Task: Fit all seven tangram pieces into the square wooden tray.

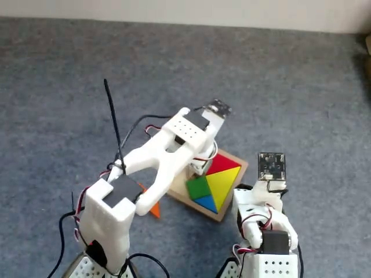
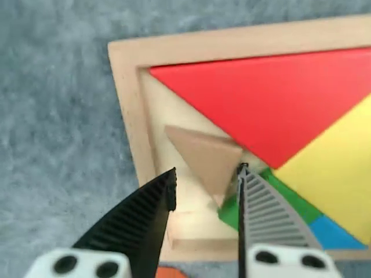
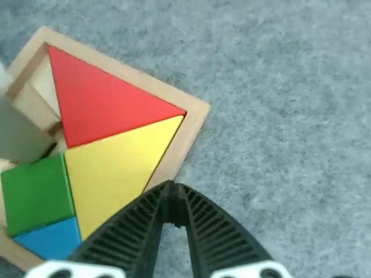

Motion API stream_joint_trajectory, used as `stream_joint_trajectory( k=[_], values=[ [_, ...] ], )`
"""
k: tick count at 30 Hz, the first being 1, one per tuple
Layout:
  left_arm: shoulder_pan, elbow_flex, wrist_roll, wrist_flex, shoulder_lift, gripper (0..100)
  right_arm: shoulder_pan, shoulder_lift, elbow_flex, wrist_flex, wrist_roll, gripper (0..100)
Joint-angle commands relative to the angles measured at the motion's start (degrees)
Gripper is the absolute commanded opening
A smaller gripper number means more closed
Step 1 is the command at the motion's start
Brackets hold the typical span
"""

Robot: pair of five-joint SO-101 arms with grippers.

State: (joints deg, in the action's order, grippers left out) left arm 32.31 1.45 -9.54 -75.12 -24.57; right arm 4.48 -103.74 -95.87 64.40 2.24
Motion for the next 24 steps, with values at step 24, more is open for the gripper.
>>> stream_joint_trajectory(
  k=[24],
  values=[
    [-7.2, -1.7, 1.1, 3.3, -0.6, 19, -0.7, -0.5, -5.9, -1.4, -0.5, 0.4]
  ],
)
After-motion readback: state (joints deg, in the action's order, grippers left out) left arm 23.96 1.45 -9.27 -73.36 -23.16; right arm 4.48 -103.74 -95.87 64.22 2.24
